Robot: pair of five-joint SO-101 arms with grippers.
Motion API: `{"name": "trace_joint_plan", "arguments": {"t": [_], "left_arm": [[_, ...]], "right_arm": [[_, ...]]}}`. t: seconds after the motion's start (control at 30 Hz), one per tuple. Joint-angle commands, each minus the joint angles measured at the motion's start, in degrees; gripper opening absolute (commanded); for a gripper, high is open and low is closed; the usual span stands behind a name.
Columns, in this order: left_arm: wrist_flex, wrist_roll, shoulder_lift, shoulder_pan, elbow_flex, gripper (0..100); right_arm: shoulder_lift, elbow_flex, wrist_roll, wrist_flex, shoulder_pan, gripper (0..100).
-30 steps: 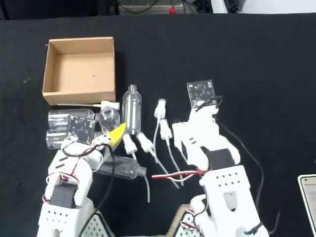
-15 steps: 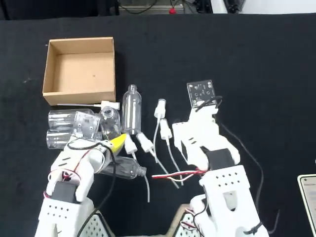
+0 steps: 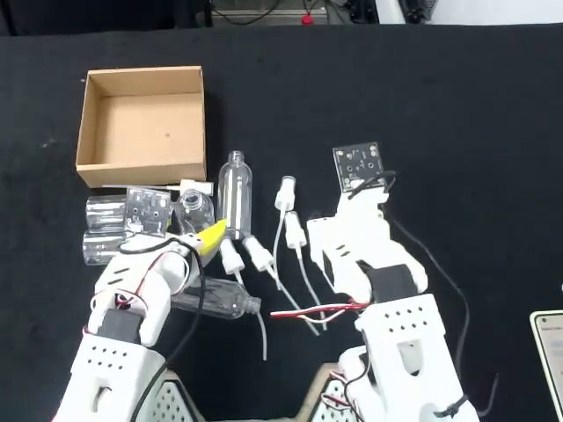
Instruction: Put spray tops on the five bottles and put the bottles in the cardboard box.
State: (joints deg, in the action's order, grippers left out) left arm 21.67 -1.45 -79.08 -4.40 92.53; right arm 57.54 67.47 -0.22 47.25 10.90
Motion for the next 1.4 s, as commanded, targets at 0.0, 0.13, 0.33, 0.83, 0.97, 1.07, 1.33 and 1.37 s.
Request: {"name": "trace_joint_plan", "arguments": {"t": [0.0,0.13,0.33,0.83,0.97,1.07,1.33,1.37], "left_arm": [[-2.8,0.6,0.2,0.0,-0.5,32],[-2.8,0.6,0.6,-0.3,-0.5,32],[-2.8,0.6,0.6,-0.6,-0.5,24],[-2.2,1.1,0.2,-0.8,-1.0,21],[-2.3,1.1,0.2,-2.6,-0.6,12],[-2.3,1.0,0.2,-3.4,-0.6,14],[1.1,0.7,0.2,-3.6,-6.3,17],[4.3,0.7,0.2,-3.6,-9.5,17]], "right_arm": [[-0.5,-0.3,0.1,-1.4,0.9,13.8],[-0.5,-0.3,0.1,-1.4,0.9,13.8],[-0.1,1.5,0.1,-3.8,0.9,13.8],[-0.5,2.1,0.1,-4.6,0.9,13.8],[-0.5,2.1,0.1,-4.6,0.9,13.8],[-0.5,2.1,0.1,-4.6,0.9,13.8],[-0.5,2.1,0.1,-4.6,0.9,13.8],[-0.5,2.1,0.1,-4.6,0.9,13.8]]}}
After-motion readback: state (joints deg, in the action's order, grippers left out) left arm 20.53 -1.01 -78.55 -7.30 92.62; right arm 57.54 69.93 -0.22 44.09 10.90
